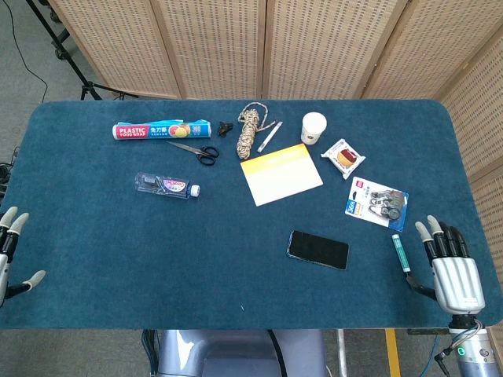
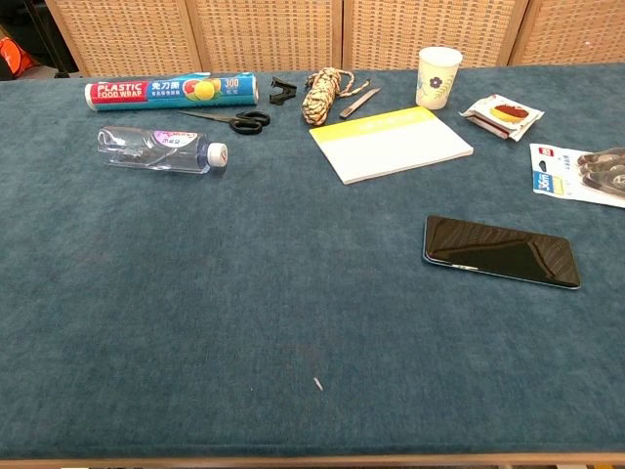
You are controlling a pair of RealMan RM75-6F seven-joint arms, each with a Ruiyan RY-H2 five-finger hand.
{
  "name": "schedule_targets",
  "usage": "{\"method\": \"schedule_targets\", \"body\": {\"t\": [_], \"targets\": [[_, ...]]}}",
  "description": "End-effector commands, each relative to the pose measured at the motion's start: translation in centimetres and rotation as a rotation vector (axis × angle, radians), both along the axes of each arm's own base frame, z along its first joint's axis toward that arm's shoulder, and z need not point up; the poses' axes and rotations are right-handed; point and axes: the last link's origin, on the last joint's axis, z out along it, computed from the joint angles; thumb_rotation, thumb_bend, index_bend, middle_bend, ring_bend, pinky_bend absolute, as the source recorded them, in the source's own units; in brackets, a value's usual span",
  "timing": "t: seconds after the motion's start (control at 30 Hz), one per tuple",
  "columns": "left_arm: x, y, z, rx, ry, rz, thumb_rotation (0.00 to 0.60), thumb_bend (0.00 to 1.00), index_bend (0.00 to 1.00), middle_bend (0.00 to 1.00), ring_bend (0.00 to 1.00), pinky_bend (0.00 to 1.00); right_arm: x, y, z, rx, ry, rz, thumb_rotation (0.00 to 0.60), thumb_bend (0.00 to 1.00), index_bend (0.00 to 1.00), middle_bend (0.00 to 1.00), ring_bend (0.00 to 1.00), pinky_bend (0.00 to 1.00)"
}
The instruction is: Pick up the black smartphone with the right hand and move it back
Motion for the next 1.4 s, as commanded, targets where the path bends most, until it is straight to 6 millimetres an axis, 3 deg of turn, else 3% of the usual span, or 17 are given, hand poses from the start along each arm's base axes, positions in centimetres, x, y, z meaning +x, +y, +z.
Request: {"method": "schedule_targets", "body": {"t": [0.03,0.23,0.5,0.6,0.73,0.8,0.93,1.13,1.3,1.4], "targets": [[0.0,0.0,0.1,0.002,-0.002,0.001,0.6,0.0,0.0,0.0,0.0,0.0,0.0,0.0,0.0,0.003,0.002,-0.001,0.6,0.0,0.03,0.0,0.0,0.07],[0.1,-0.2,0.2,0.01,-0.011,-0.004,0.6,0.0,0.0,0.0,0.0,0.0,0.3,0.0,-1.3,0.057,-0.004,0.005,0.6,0.0,0.03,0.0,0.0,0.07],[0.1,0.1,0.0,0.007,-0.004,0.002,0.6,0.0,0.0,0.0,0.0,0.0,3.9,-2.4,-5.6,0.195,0.033,0.082,0.6,0.02,0.03,0.0,0.0,0.07],[0.0,0.1,0.0,0.006,-0.005,0.005,0.6,0.0,0.0,0.0,0.0,0.0,5.5,-3.4,-7.7,0.244,0.047,0.103,0.6,0.15,0.03,0.0,0.0,0.07],[0.0,0.1,0.1,0.004,-0.006,0.006,0.6,0.0,0.0,0.0,0.0,0.0,6.8,-4.1,-9.9,0.291,0.057,0.107,0.6,0.22,0.03,0.0,0.0,0.07],[-0.1,0.1,0.1,0.004,-0.007,0.008,0.6,0.0,0.0,0.0,0.0,0.0,7.5,-4.4,-10.9,0.307,0.064,0.112,0.6,0.3,0.03,0.0,0.0,0.07],[-0.1,0.2,0.3,0.002,-0.01,0.01,0.6,0.0,0.0,0.0,0.0,0.0,8.3,-4.6,-12.2,0.325,0.075,0.114,0.6,0.54,0.03,0.0,0.0,0.07],[-0.1,0.2,0.4,0.004,-0.017,0.008,0.6,0.0,0.0,0.0,0.0,0.0,9.4,-4.7,-13.4,0.341,0.081,0.12,0.6,0.72,0.03,0.0,0.0,0.07],[-0.1,0.1,0.4,0.001,-0.016,0.006,0.6,0.0,0.0,0.0,0.0,0.0,10.3,-4.8,-13.9,0.344,0.079,0.125,0.6,0.69,0.03,0.0,0.0,0.07],[-0.1,0.1,0.4,0.001,-0.012,0.007,0.6,0.0,0.0,0.0,0.0,0.0,10.5,-4.5,-14.6,0.369,0.067,0.108,0.6,0.62,0.03,0.0,0.0,0.07]]}}
